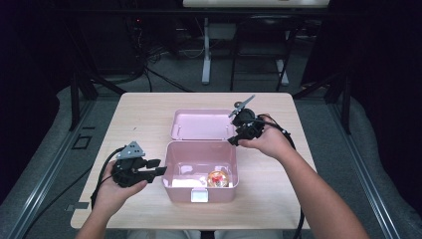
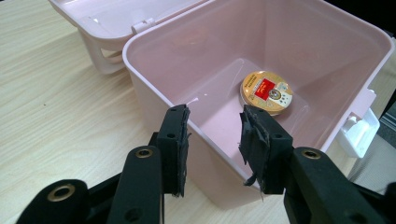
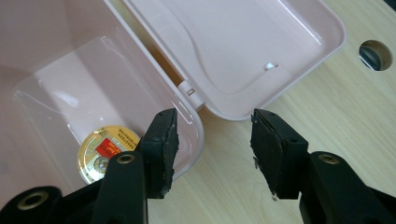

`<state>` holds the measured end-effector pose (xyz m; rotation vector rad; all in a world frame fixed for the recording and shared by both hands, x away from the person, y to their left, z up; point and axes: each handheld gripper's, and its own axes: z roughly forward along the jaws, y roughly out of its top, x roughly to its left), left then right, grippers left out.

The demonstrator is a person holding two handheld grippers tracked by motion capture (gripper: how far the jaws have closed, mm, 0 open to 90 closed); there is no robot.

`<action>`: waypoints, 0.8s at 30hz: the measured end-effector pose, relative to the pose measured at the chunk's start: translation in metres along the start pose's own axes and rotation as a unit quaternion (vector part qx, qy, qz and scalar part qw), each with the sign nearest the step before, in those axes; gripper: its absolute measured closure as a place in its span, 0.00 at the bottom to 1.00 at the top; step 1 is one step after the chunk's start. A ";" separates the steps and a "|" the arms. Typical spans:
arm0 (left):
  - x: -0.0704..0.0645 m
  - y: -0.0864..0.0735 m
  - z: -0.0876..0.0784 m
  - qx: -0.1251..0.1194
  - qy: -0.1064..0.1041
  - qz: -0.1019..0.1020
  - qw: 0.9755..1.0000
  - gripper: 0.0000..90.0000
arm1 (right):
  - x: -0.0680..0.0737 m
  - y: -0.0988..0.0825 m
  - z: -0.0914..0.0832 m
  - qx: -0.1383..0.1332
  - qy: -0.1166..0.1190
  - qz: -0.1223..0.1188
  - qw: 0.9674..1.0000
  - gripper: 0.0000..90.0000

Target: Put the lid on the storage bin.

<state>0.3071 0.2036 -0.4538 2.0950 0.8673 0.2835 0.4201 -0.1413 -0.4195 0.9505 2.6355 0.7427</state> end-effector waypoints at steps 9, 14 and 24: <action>-0.002 -0.001 0.004 0.003 0.003 0.005 1.000 0.72 | -0.004 0.000 0.004 -0.020 -0.015 0.022 0.999 0.57; -0.001 -0.002 0.007 0.009 0.006 0.005 1.000 0.74 | -0.006 0.000 0.009 -0.021 -0.017 0.037 0.999 0.58; -0.002 -0.003 0.009 0.014 0.007 0.007 1.000 0.78 | -0.013 -0.001 0.019 -0.022 -0.014 0.080 0.996 0.58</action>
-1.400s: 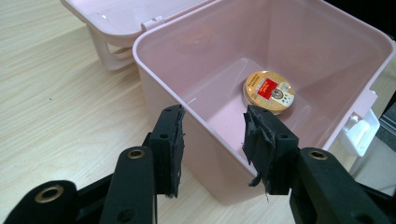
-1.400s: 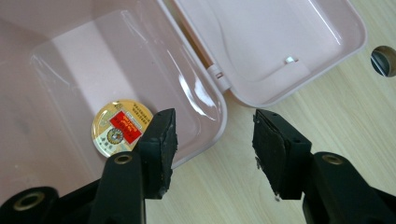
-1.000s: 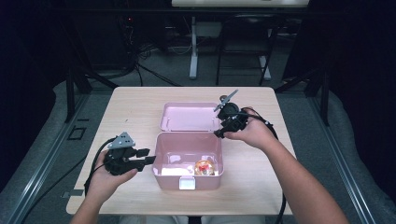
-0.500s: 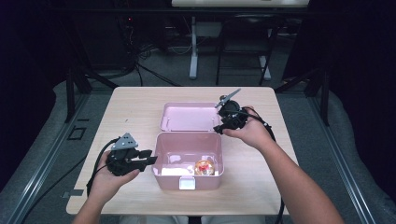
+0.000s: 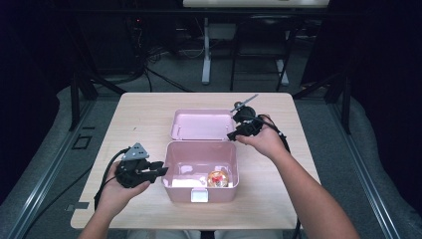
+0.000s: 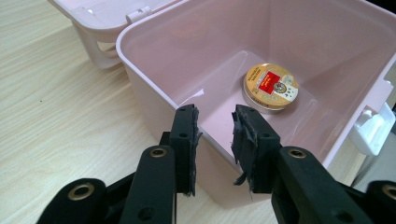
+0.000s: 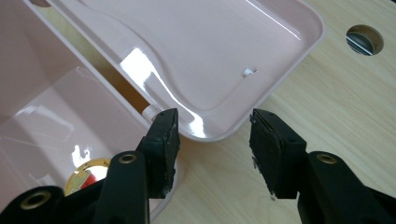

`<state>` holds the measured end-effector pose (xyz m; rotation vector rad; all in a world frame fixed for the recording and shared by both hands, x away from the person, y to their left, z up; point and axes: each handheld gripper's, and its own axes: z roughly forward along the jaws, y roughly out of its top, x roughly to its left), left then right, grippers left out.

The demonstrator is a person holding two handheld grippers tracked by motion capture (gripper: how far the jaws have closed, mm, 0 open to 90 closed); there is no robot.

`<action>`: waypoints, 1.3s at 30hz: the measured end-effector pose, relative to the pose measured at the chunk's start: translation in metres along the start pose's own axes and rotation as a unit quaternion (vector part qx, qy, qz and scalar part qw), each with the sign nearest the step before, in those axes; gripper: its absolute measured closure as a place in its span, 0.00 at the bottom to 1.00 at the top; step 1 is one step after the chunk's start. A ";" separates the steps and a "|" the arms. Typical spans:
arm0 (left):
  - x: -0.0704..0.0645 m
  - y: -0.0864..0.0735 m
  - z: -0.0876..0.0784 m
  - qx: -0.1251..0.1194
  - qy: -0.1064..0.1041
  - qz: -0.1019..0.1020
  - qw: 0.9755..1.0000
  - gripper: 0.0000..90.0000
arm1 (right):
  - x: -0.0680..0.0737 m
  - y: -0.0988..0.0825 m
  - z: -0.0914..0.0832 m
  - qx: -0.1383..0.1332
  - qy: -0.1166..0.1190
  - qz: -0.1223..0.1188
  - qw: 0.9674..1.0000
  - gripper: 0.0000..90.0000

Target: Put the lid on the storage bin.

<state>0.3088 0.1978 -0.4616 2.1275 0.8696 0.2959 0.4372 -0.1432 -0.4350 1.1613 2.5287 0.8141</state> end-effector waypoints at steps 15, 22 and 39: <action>0.000 -0.001 0.001 0.005 -0.002 0.004 1.000 0.85 | -0.008 0.003 0.010 -0.023 -0.021 0.035 0.999 0.60; 0.000 -0.001 0.001 0.005 -0.001 0.006 1.000 0.86 | -0.014 0.004 0.015 -0.031 -0.029 0.047 0.998 0.61; -0.001 -0.001 0.001 0.005 0.000 0.008 1.000 0.86 | -0.026 0.008 0.030 -0.044 -0.047 0.080 0.995 0.62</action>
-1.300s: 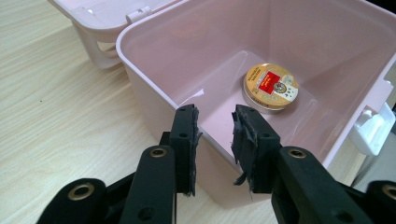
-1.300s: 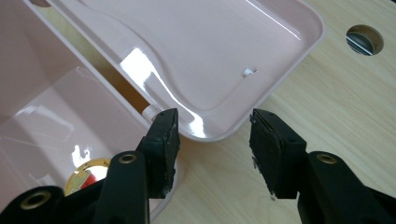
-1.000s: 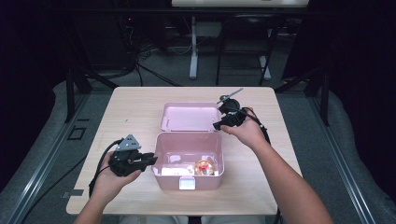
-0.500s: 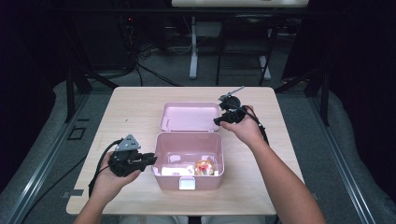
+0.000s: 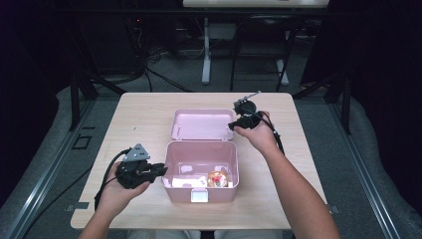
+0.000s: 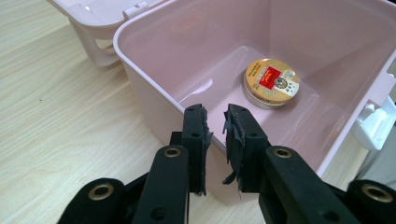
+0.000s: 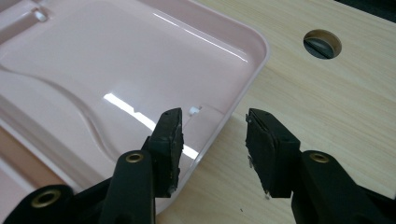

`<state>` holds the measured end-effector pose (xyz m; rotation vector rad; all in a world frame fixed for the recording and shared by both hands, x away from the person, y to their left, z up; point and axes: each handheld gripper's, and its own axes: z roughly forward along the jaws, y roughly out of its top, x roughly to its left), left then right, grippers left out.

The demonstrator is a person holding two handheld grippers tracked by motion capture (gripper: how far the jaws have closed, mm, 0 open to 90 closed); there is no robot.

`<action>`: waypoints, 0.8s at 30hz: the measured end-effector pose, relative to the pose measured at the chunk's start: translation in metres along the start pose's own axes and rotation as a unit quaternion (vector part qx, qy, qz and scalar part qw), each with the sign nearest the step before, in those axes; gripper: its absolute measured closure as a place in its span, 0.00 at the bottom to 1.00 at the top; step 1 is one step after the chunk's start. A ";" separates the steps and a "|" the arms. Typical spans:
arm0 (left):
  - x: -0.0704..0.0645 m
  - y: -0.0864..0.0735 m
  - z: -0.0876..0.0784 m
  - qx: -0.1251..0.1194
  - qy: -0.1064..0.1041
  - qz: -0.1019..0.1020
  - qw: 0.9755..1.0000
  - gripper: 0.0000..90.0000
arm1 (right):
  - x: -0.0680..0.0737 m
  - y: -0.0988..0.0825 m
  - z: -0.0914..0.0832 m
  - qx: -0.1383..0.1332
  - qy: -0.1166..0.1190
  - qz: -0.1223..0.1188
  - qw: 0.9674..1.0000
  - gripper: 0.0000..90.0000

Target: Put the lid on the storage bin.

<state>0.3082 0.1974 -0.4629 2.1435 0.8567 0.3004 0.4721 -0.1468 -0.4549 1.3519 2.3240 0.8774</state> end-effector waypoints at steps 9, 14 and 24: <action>0.001 0.000 0.000 0.000 -0.002 0.000 1.000 0.86 | -0.006 0.001 0.011 -0.003 -0.007 0.015 1.000 0.63; 0.001 0.000 0.000 -0.001 -0.003 -0.001 1.000 0.86 | -0.008 0.002 0.017 -0.009 -0.014 0.023 1.000 0.64; 0.000 0.000 0.000 -0.001 -0.002 -0.002 1.000 0.86 | -0.007 0.004 0.028 -0.019 -0.025 0.054 0.998 0.67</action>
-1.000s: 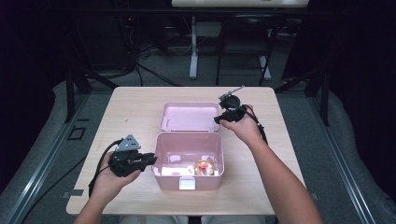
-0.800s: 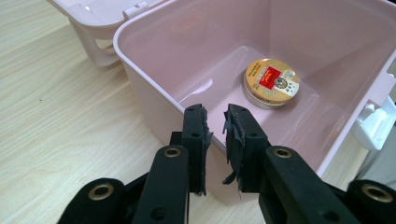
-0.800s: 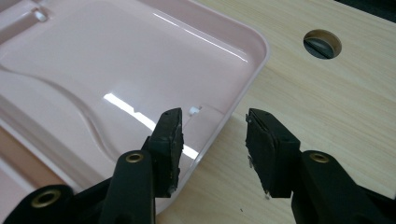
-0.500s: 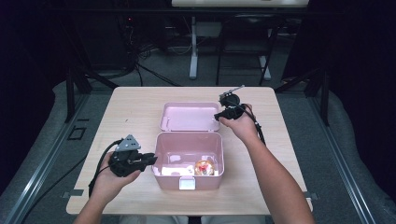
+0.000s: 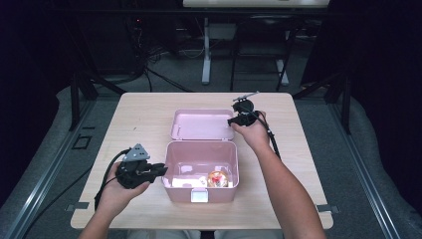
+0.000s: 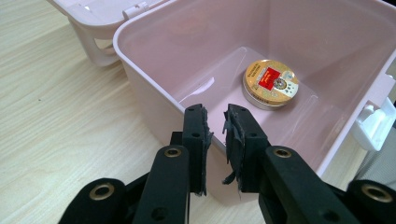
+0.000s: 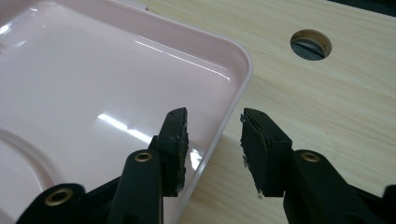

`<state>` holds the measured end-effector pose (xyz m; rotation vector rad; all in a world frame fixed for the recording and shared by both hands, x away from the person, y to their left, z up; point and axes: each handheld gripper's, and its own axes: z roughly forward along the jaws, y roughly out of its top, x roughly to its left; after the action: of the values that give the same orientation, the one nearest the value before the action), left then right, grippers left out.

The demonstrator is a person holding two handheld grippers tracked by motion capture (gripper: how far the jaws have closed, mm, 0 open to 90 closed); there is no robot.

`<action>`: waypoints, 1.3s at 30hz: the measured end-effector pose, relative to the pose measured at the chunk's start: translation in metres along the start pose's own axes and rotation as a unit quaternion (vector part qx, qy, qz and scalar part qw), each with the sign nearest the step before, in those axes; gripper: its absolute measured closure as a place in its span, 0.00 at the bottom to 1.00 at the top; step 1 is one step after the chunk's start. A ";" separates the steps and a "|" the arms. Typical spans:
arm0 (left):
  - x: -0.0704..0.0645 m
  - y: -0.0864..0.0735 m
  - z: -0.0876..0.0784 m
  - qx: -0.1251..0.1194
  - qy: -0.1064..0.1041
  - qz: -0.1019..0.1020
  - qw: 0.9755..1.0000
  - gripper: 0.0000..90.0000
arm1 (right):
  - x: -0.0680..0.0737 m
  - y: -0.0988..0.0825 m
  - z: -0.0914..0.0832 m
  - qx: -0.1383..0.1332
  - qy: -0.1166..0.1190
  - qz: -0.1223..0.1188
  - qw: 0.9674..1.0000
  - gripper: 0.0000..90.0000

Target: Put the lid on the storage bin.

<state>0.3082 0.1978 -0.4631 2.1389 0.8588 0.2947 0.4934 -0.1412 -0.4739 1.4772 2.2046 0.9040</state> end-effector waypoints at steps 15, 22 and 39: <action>-0.001 0.000 0.000 -0.001 0.002 0.000 1.000 0.87 | -0.004 0.002 0.011 -0.008 -0.018 0.043 0.999 0.72; 0.000 0.000 0.000 -0.001 0.001 0.000 1.000 0.87 | -0.005 0.001 0.017 -0.003 -0.017 0.050 0.999 0.74; 0.000 -0.001 0.000 -0.002 -0.001 -0.002 1.000 0.87 | -0.002 0.002 0.021 0.005 -0.013 0.063 0.998 0.84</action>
<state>0.3079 0.1979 -0.4635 2.1327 0.8617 0.2923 0.5074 -0.1358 -0.4883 1.6387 2.1205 0.9082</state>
